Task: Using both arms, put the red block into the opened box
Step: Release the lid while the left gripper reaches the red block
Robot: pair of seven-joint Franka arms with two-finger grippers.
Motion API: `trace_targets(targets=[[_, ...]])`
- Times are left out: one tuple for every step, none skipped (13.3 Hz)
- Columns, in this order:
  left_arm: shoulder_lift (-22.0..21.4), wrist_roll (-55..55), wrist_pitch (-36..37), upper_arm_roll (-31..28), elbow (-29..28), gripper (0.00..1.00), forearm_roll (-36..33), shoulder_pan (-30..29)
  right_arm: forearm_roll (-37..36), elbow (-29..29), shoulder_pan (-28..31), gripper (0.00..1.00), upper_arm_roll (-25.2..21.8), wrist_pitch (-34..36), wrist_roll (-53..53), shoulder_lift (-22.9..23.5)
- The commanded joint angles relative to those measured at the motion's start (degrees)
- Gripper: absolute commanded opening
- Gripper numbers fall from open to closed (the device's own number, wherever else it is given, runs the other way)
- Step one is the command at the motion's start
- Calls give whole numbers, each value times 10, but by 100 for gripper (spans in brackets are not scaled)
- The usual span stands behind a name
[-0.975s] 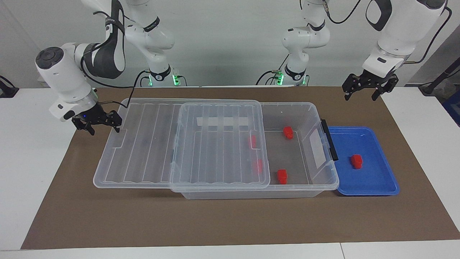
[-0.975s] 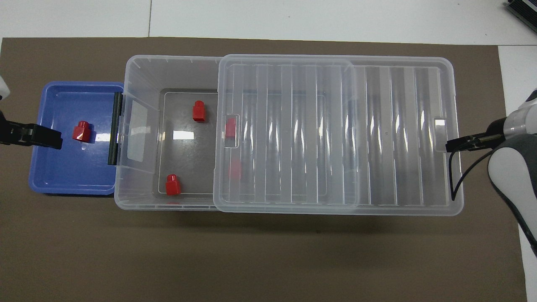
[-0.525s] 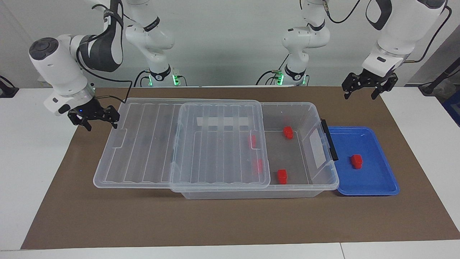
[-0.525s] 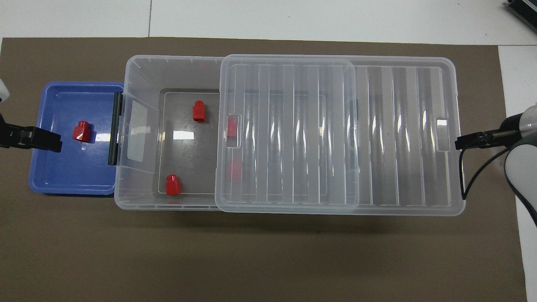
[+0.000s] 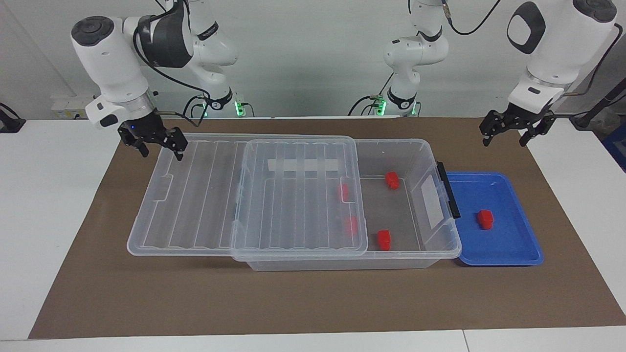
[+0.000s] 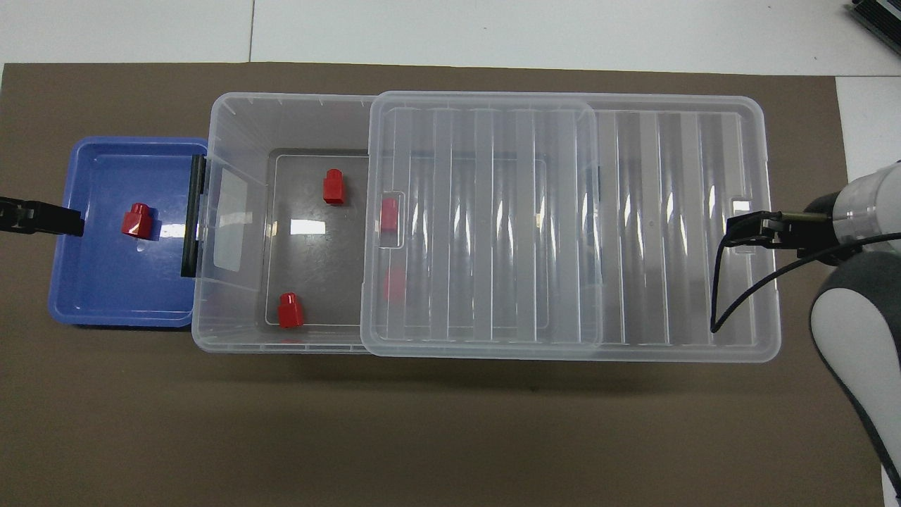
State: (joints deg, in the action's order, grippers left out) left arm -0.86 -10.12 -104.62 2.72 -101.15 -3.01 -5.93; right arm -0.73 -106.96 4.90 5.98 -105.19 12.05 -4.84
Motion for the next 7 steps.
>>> trace_targets(targets=[[51,-10,-116,3,-48,100,1,-18,-3,73,-4,100,4,62,42,18],[68,-10,-170,3,-70,100,1,-20,-5,107,-4,100,3,86,43,32],[85,-10,-215,3,-92,100,1,-29,-8,132,-4,100,3,102,43,41],[100,-9,-243,3,-106,100,1,-39,-14,154,-4,100,3,114,43,51],[110,-3,-256,3,-113,100,1,-40,-22,173,-4,100,3,127,43,58],[120,-3,-271,3,-119,100,2,-40,-23,185,-4,100,3,139,43,62],[130,-3,-292,3,-127,100,1,-41,-23,185,-4,100,3,141,43,62]])
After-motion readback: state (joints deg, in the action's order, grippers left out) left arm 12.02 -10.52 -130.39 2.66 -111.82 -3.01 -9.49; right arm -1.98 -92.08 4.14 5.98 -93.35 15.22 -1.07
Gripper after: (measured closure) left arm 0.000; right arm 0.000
